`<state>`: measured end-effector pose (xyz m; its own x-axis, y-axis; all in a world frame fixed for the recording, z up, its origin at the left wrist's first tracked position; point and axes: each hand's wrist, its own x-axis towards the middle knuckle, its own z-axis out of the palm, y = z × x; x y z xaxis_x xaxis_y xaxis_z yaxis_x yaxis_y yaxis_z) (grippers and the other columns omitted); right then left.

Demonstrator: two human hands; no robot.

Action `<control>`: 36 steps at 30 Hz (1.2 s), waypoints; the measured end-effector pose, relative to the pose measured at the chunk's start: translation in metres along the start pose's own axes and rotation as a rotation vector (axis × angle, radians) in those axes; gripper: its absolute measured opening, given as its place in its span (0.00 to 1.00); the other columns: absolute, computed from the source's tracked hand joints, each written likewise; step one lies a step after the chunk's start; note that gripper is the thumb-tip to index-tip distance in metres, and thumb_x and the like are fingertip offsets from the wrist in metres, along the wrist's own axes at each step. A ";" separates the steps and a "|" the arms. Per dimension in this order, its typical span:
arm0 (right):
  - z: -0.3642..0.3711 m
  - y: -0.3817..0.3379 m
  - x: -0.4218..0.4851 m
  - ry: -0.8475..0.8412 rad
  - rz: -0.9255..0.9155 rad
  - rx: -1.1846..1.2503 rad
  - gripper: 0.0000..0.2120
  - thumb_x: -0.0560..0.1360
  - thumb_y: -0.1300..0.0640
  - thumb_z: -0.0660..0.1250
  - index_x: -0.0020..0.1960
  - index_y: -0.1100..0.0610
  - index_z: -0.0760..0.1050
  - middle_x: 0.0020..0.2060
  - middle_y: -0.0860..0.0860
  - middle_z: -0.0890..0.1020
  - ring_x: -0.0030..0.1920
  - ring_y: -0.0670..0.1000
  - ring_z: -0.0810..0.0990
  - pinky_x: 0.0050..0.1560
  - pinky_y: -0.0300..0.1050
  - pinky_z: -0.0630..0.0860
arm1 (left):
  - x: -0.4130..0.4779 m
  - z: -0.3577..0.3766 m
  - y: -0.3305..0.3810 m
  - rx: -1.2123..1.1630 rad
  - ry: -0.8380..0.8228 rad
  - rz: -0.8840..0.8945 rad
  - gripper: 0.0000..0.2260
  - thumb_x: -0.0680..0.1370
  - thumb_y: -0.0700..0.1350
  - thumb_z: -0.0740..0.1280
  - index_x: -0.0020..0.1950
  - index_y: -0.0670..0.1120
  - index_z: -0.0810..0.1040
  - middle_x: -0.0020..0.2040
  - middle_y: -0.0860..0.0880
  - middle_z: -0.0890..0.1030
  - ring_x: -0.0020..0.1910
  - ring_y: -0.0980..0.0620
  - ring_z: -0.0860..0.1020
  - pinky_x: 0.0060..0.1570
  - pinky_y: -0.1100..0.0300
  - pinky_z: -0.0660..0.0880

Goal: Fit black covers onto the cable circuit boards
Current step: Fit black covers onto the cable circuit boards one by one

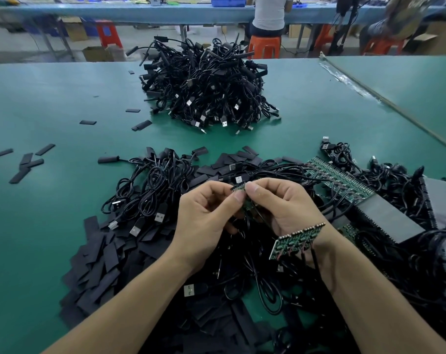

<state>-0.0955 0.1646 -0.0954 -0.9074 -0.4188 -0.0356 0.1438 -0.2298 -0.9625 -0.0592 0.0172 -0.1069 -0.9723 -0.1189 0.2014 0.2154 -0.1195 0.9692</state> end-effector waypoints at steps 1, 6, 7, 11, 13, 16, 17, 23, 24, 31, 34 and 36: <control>0.000 0.000 0.000 -0.007 0.003 0.006 0.10 0.70 0.47 0.74 0.42 0.53 0.85 0.38 0.55 0.86 0.38 0.51 0.84 0.41 0.43 0.81 | 0.000 0.000 0.000 0.000 -0.002 0.001 0.06 0.71 0.47 0.73 0.41 0.45 0.81 0.33 0.49 0.81 0.30 0.56 0.79 0.26 0.65 0.74; -0.002 -0.001 -0.001 -0.006 0.031 0.007 0.09 0.71 0.48 0.75 0.44 0.55 0.85 0.40 0.57 0.86 0.39 0.53 0.84 0.43 0.47 0.82 | 0.001 0.000 0.002 -0.040 -0.007 -0.024 0.09 0.75 0.50 0.70 0.37 0.50 0.82 0.31 0.49 0.79 0.29 0.55 0.77 0.26 0.64 0.74; -0.001 -0.001 -0.001 0.008 0.034 0.000 0.10 0.70 0.47 0.75 0.43 0.54 0.85 0.40 0.57 0.85 0.38 0.53 0.83 0.43 0.48 0.82 | 0.001 0.000 0.003 -0.057 -0.001 -0.032 0.11 0.77 0.52 0.69 0.36 0.50 0.82 0.31 0.50 0.79 0.29 0.55 0.77 0.25 0.64 0.73; 0.000 -0.002 0.000 0.065 0.029 -0.011 0.11 0.66 0.46 0.75 0.39 0.54 0.85 0.37 0.59 0.81 0.30 0.49 0.77 0.31 0.39 0.76 | 0.003 0.000 0.002 -0.126 0.070 -0.099 0.11 0.80 0.48 0.63 0.43 0.48 0.82 0.33 0.51 0.80 0.31 0.56 0.77 0.25 0.65 0.73; 0.000 -0.003 -0.001 0.048 0.038 0.031 0.08 0.67 0.49 0.73 0.37 0.54 0.85 0.34 0.55 0.82 0.27 0.46 0.78 0.27 0.37 0.75 | 0.004 0.000 0.001 -0.154 0.075 -0.129 0.07 0.77 0.47 0.66 0.46 0.46 0.83 0.33 0.50 0.80 0.30 0.56 0.77 0.24 0.65 0.73; -0.001 -0.004 -0.002 0.036 0.053 0.075 0.07 0.68 0.52 0.73 0.37 0.56 0.84 0.31 0.54 0.82 0.26 0.46 0.78 0.26 0.37 0.75 | 0.004 -0.001 0.003 -0.204 0.081 -0.165 0.09 0.69 0.51 0.73 0.39 0.46 0.83 0.31 0.48 0.80 0.26 0.56 0.76 0.24 0.66 0.72; -0.001 -0.004 -0.002 0.043 0.053 0.065 0.08 0.68 0.51 0.73 0.38 0.56 0.83 0.32 0.55 0.81 0.26 0.47 0.77 0.26 0.38 0.75 | 0.004 -0.002 0.003 -0.207 0.090 -0.165 0.12 0.67 0.53 0.74 0.37 0.45 0.81 0.29 0.48 0.79 0.24 0.56 0.74 0.24 0.66 0.72; -0.002 -0.001 0.001 0.089 0.039 -0.002 0.13 0.63 0.46 0.77 0.38 0.54 0.83 0.37 0.60 0.74 0.30 0.51 0.71 0.31 0.41 0.71 | 0.003 -0.001 0.004 -0.147 0.074 -0.125 0.14 0.75 0.57 0.67 0.34 0.51 0.82 0.28 0.50 0.77 0.24 0.57 0.73 0.23 0.66 0.69; -0.002 0.000 0.001 0.087 0.038 -0.011 0.14 0.63 0.45 0.79 0.38 0.54 0.83 0.39 0.62 0.74 0.33 0.53 0.71 0.34 0.43 0.71 | 0.003 -0.001 0.004 -0.138 0.056 -0.103 0.12 0.75 0.56 0.69 0.35 0.52 0.82 0.29 0.51 0.77 0.25 0.57 0.74 0.24 0.66 0.70; -0.004 0.005 0.003 0.033 -0.015 -0.048 0.07 0.71 0.49 0.74 0.41 0.53 0.85 0.38 0.55 0.86 0.39 0.52 0.84 0.43 0.45 0.81 | 0.000 -0.001 0.002 -0.042 -0.037 -0.020 0.04 0.72 0.51 0.74 0.38 0.53 0.82 0.31 0.54 0.79 0.27 0.60 0.75 0.25 0.67 0.71; -0.003 0.003 0.002 0.018 -0.006 -0.040 0.11 0.67 0.45 0.76 0.42 0.53 0.85 0.38 0.55 0.85 0.40 0.52 0.83 0.44 0.46 0.81 | 0.001 -0.002 0.002 -0.052 -0.038 -0.044 0.04 0.72 0.50 0.74 0.38 0.54 0.83 0.32 0.54 0.79 0.28 0.60 0.75 0.25 0.67 0.71; -0.004 0.003 0.002 0.001 0.000 -0.021 0.11 0.68 0.46 0.76 0.42 0.54 0.85 0.39 0.56 0.85 0.40 0.52 0.83 0.43 0.46 0.81 | 0.001 -0.002 0.002 -0.063 -0.045 -0.060 0.03 0.71 0.50 0.74 0.38 0.54 0.83 0.33 0.54 0.79 0.29 0.60 0.75 0.26 0.67 0.71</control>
<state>-0.0984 0.1666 -0.0991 -0.9080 -0.4174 -0.0355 0.1352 -0.2118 -0.9679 -0.0597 0.0147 -0.1053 -0.9863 -0.0656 0.1512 0.1610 -0.1872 0.9690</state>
